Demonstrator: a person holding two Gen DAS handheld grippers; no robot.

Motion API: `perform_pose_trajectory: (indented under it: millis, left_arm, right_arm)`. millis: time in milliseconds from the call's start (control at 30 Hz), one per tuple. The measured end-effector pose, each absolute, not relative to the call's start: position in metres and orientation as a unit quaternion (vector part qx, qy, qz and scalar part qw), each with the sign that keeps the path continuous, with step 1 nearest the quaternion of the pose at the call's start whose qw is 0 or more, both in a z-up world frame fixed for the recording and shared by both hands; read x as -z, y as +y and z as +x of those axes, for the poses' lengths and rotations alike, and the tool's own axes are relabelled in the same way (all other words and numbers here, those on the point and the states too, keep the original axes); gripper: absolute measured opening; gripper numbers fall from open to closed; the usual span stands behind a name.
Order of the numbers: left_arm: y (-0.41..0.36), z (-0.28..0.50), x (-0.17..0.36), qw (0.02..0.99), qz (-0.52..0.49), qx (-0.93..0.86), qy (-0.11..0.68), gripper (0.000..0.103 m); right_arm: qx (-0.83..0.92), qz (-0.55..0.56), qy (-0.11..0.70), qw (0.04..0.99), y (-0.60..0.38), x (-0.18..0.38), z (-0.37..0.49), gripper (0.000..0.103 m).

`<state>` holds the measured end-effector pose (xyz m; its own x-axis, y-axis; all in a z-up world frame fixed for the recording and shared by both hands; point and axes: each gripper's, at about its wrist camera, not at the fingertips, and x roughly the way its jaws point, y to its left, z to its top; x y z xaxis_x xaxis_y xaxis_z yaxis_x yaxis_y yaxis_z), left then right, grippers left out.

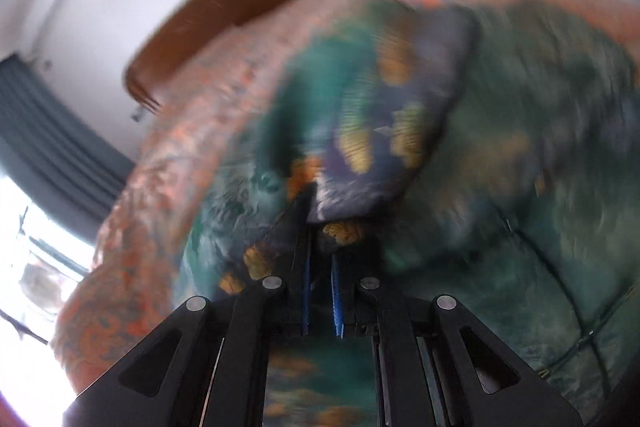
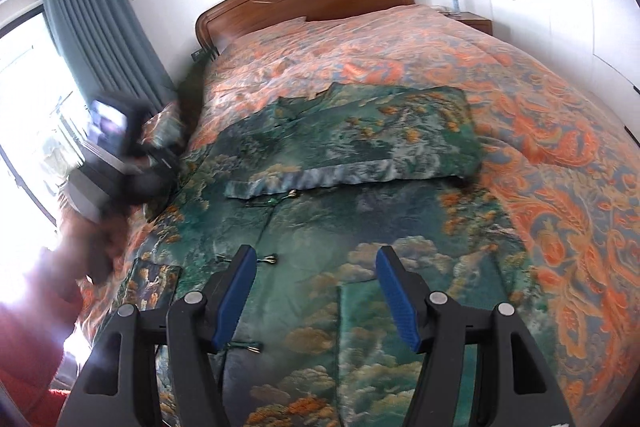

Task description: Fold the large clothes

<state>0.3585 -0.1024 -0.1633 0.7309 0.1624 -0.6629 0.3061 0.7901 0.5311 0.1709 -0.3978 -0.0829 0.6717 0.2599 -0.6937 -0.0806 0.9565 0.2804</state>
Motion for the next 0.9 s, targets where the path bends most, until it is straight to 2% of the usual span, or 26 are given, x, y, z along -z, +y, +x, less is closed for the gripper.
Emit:
perform_pose_trajectory:
  millis: [33,100,133,167,200,233,367,433,567,733,767,800,833,900]
  left_arm:
    - [-0.106,0.357,0.173,0.865,0.33,0.044,0.375,0.016]
    - [-0.109,0.349,0.178,0.862,0.337,0.05,0.375,0.034]
    - [-0.109,0.343,0.176,0.864,0.338,0.054,0.369,0.063]
    - [-0.109,0.336,0.173,0.869,0.339,0.056,0.356,0.087]
    - [-0.107,0.326,0.168,0.874,0.342,0.056,0.341,0.093]
    - [-0.105,0.317,0.165,0.877,0.343,0.06,0.332,0.096]
    - [-0.079,0.29,0.152,0.882,0.309,0.08,0.346,0.096]
    - [-0.064,0.281,0.147,0.889,0.272,0.08,0.361,0.096]
    - [-0.019,0.27,0.137,0.903,0.191,0.056,0.382,0.096]
    - [0.027,0.254,0.138,0.911,0.154,0.019,0.383,0.096]
    - [0.036,0.252,0.139,0.911,0.148,0.012,0.384,0.096]
    - [0.045,0.251,0.139,0.912,0.141,0.005,0.385,0.096]
    - [0.056,0.247,0.137,0.913,0.133,-0.002,0.385,0.096]
    - [0.076,0.243,0.137,0.915,0.114,-0.016,0.387,0.096]
  right_arm:
    - [-0.091,0.115,0.395,0.907,-0.401,0.083,0.17,0.064]
    - [-0.088,0.118,0.395,0.907,-0.406,0.082,0.17,0.064]
    - [-0.087,0.119,0.397,0.906,-0.408,0.082,0.172,0.064]
    - [-0.087,0.119,0.398,0.906,-0.409,0.082,0.174,0.064]
    - [-0.087,0.118,0.399,0.905,-0.409,0.081,0.178,0.064]
    - [-0.087,0.115,0.4,0.905,-0.409,0.079,0.185,0.064]
    - [-0.109,0.095,0.406,0.902,-0.392,0.074,0.222,0.066]
    - [-0.153,0.117,0.423,0.885,-0.377,0.079,0.254,0.072]
    - [-0.2,0.189,0.472,0.837,-0.353,0.11,0.321,0.072]
    - [-0.164,0.269,0.53,0.787,-0.336,0.159,0.384,0.072]
    - [-0.16,0.279,0.535,0.781,-0.334,0.165,0.387,0.067]
    - [-0.165,0.289,0.539,0.774,-0.331,0.17,0.391,0.023]
    - [-0.162,0.275,0.541,0.778,-0.327,0.167,0.392,0.014]
    - [-0.167,0.257,0.513,0.801,-0.325,0.148,0.387,0.014]
